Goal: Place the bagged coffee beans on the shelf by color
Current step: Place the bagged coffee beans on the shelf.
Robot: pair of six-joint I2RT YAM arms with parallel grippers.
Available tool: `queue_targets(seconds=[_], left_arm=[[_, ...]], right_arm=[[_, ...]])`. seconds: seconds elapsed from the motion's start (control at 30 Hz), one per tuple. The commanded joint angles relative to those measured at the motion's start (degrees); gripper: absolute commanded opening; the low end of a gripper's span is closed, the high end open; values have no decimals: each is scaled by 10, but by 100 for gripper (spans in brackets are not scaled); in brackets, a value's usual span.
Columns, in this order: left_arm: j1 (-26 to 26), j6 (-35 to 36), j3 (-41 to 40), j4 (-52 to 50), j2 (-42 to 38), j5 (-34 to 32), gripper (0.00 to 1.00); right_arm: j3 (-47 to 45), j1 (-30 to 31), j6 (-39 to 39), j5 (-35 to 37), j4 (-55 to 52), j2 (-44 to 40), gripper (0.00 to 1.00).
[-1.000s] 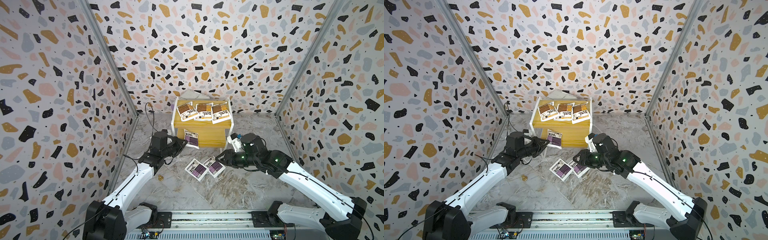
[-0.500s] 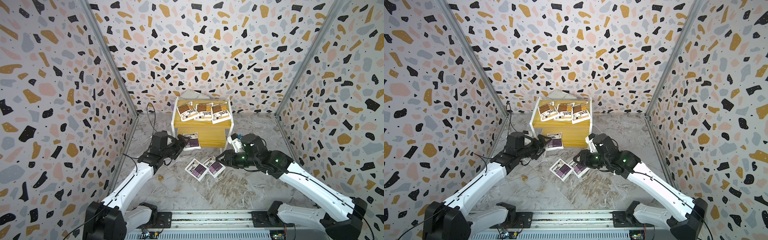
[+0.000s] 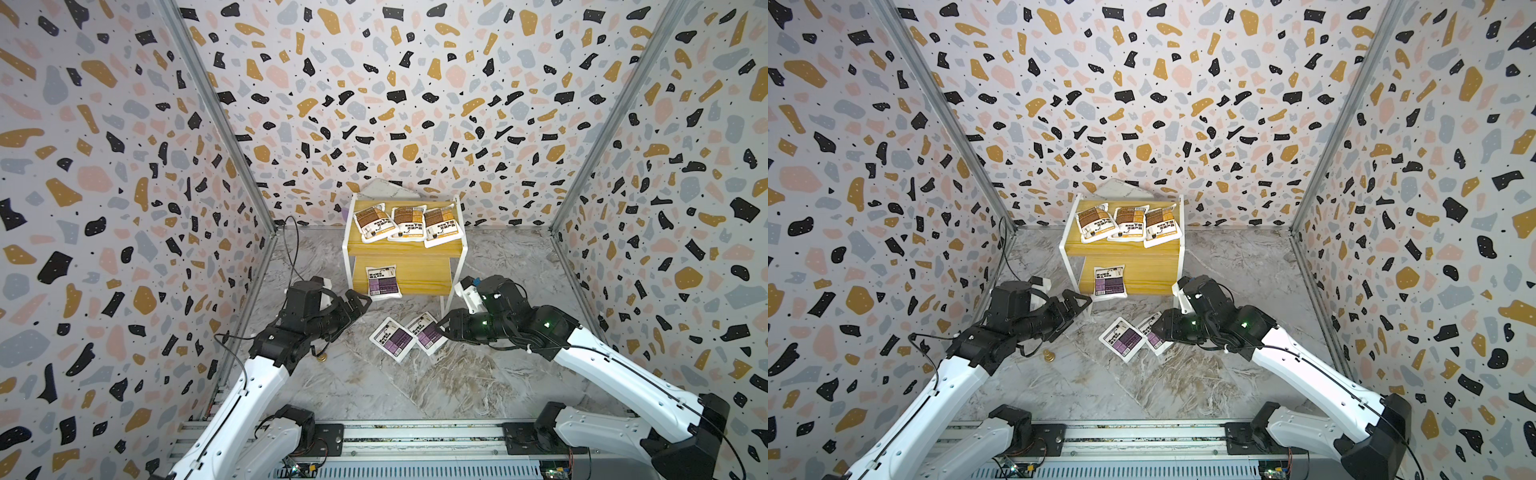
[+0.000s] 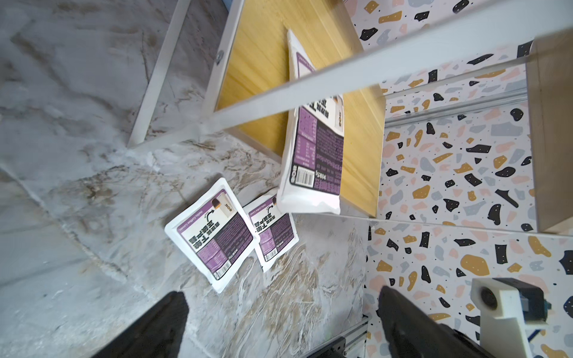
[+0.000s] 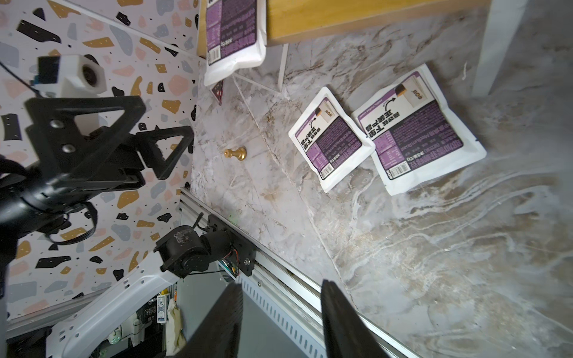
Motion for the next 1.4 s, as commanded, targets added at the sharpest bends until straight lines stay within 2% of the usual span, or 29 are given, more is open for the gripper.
queue_targets(seconds=[0.0, 0.23, 0.47, 0.63, 0.8, 1.03, 1.37], left_arm=[[3, 25, -38, -37, -22, 40, 100], [2, -12, -140, -8, -49, 112, 98], [2, -46, -191, 45, -43, 134, 98], [-2, -62, -213, 84, -27, 139, 97], [-6, -64, -217, 111, -2, 141, 96], [-8, -80, -236, 174, 51, 139, 93], [-7, -80, -232, 236, 121, 96, 85]], right_arm=[[-36, 3, -7, -13, 6, -8, 44], [-99, 5, 7, -39, 47, 15, 43], [-143, 5, 26, -45, 89, 47, 44], [-154, 0, 21, 2, 77, 63, 45], [-173, -35, 19, -16, 91, 82, 45], [-185, -35, 55, -66, 198, 127, 44], [-200, -7, 103, -42, 346, 167, 33]])
